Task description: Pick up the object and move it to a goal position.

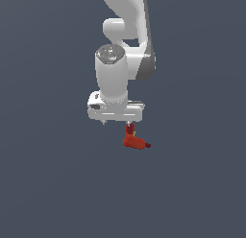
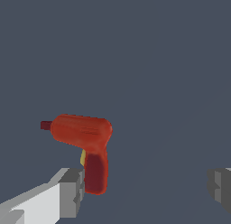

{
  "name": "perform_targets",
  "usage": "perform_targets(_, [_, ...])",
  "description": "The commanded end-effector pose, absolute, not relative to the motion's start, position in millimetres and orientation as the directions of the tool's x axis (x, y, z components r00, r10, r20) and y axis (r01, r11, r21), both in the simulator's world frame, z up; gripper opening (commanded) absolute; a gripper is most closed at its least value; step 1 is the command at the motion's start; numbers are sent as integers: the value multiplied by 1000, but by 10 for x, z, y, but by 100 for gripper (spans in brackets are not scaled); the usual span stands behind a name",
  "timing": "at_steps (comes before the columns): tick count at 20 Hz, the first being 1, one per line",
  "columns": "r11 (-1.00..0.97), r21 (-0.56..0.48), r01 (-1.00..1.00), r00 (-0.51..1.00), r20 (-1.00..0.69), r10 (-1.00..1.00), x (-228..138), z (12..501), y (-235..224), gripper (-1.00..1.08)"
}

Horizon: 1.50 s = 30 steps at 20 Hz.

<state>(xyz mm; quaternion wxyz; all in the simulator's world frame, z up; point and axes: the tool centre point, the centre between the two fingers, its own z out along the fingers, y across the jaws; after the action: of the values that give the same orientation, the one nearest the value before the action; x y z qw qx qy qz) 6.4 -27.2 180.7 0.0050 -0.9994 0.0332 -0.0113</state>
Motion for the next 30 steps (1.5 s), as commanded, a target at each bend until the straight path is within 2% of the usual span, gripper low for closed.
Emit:
perform_targets(1, [-998,-11,-66,998,22,-67,64,1807,-273,108])
perform_targets(18, [-1000,-9,-12,1000,18,-13,85,1758,-215,108])
perform_targets(30, [-983,-38,179,983,-30,180,164,1569,-62,108])
